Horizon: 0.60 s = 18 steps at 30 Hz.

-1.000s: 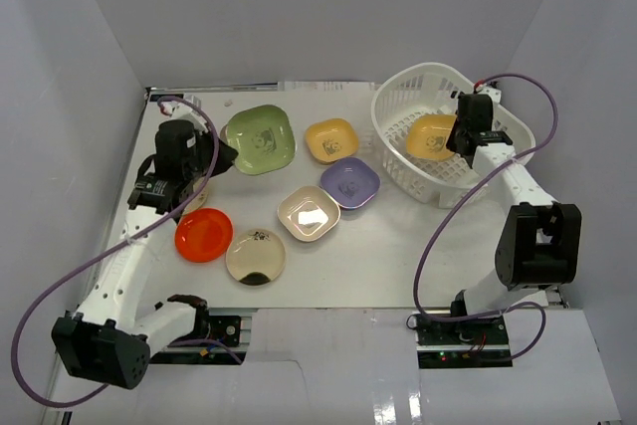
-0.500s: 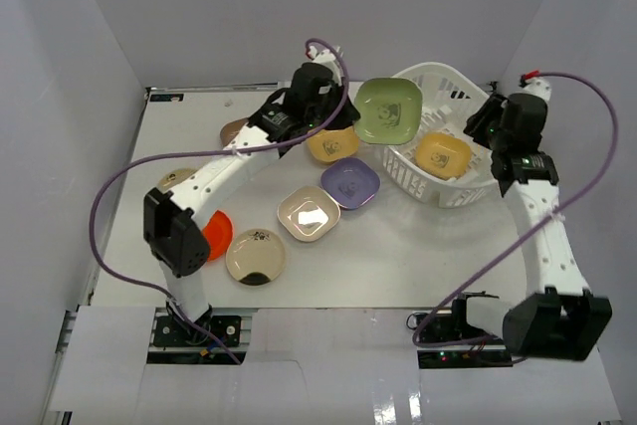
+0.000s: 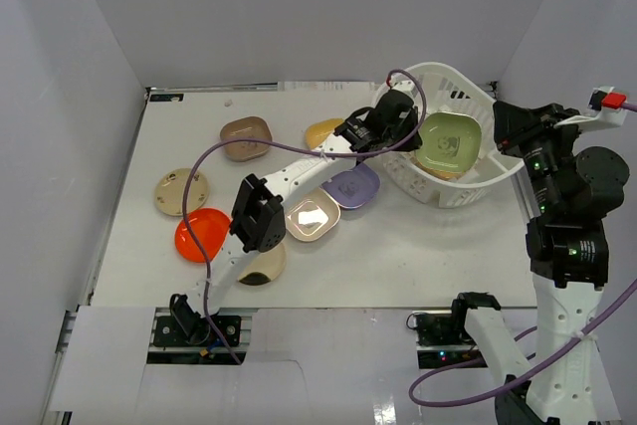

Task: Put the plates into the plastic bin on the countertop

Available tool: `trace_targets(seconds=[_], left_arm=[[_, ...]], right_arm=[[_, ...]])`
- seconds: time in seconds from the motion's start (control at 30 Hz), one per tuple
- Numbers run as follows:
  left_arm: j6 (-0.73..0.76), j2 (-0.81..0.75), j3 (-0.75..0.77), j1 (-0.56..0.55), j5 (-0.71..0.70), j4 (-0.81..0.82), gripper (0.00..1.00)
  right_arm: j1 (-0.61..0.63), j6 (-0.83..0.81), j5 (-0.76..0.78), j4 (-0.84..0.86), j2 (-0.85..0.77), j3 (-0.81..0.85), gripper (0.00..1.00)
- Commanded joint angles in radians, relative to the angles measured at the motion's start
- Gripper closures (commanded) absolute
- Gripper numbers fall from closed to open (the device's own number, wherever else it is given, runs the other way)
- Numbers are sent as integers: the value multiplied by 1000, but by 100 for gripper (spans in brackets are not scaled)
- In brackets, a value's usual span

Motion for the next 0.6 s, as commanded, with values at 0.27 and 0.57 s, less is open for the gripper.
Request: trace_targets(seconds=[0.27, 0.57], left_arm=[[-41, 39, 52, -8, 28, 162, 47], [34, -250, -54, 33, 18, 248, 6]], right_arm=[[21, 4, -148, -4, -12, -103, 77], [26, -19, -313, -4, 5, -186, 69]])
